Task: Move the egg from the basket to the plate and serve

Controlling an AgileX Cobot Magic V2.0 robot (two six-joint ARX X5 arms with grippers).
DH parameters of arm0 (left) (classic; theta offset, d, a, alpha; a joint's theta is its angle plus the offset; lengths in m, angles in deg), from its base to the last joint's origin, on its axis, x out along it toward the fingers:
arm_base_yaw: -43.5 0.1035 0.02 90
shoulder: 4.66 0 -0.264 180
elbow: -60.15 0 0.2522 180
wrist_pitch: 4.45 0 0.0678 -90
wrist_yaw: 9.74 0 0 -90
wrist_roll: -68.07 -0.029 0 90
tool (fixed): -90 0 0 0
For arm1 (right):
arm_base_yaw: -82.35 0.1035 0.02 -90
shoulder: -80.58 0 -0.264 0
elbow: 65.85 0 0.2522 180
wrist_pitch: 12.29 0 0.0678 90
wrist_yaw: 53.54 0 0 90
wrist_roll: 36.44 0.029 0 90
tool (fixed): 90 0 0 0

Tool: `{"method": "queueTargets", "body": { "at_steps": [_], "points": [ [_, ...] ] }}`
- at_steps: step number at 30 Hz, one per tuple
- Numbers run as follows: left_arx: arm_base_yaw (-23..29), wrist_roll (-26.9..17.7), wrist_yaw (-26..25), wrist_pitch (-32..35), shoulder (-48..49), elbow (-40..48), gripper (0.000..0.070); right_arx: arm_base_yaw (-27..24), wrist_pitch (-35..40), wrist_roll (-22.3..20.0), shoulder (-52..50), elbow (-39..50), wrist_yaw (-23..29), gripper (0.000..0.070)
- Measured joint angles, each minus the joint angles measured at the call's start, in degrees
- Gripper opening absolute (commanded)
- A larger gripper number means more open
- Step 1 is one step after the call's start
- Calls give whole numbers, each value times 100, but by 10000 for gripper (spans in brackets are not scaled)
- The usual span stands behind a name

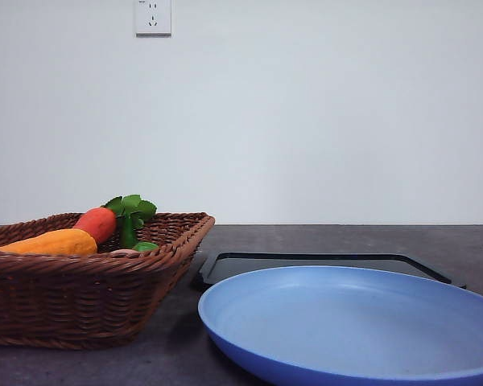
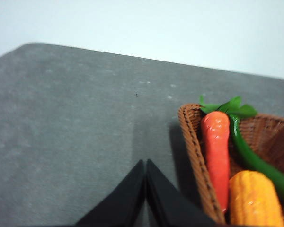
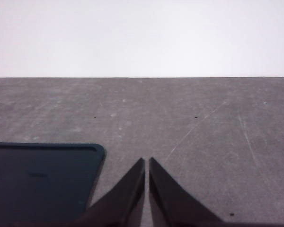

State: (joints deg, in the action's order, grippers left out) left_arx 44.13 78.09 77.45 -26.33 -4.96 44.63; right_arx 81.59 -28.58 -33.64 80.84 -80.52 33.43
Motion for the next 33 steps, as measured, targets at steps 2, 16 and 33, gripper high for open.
{"method": "queueTargets", "body": {
  "at_steps": [2, 16, 33],
  "points": [
    [0, 397, 0, 0, 0, 0, 0, 2, 72, 50, 0, 0, -2, 0],
    [0, 2568, -1122, -241, -357, -194, 0, 2, -7, 1874, 108, -591, -133, 0],
    [0, 1831, -3279, -470, -3429, -2119, 0, 2, -2007, 1838, 2448, -2612, -1129, 0]
  ]
}}
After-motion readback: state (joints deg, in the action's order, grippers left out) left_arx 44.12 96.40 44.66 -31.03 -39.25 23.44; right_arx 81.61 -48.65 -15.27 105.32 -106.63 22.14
